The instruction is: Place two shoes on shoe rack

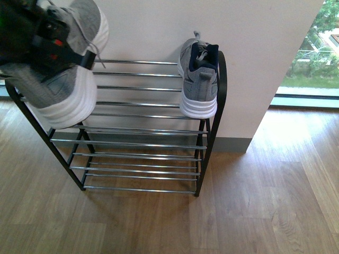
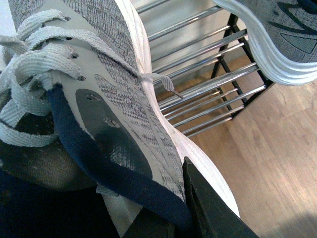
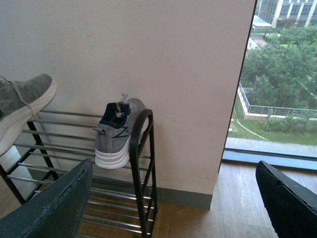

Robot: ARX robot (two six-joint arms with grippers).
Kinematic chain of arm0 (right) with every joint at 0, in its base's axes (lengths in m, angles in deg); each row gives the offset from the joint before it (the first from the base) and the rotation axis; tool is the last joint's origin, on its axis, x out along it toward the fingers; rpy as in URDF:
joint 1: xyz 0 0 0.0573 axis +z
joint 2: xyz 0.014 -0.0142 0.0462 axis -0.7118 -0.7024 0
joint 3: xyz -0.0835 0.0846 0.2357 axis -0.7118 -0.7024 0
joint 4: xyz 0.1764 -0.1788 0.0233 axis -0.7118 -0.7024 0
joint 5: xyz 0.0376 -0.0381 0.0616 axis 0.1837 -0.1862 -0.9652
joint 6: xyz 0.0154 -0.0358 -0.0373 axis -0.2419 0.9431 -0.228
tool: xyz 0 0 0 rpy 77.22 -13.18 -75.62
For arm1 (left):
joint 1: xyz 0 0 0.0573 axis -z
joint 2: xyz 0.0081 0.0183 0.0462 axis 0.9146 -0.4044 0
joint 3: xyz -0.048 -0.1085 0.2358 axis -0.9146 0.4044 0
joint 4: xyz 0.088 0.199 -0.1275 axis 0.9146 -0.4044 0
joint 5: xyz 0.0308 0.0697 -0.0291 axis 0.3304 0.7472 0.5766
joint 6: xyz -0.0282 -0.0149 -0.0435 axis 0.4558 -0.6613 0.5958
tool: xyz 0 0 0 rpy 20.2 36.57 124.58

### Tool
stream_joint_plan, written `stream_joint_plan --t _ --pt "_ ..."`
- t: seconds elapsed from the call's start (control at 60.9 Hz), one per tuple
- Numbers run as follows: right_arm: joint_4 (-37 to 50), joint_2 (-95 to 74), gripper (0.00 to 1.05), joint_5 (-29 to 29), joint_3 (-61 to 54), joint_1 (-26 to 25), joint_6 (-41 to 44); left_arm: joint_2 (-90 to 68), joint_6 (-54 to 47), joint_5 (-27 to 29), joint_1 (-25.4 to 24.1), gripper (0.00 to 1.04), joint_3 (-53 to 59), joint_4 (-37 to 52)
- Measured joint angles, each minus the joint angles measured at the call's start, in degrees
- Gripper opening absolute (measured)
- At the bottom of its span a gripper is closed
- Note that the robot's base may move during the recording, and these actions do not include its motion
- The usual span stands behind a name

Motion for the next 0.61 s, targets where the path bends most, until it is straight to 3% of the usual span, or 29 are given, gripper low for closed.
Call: stream_joint_plan --t 0.608 --pt "0.0 0.0 0.95 0.0 0.0 0.0 -0.02 -27.54 -2.64 2.91 6.14 0.02 -32.59 -10.58"
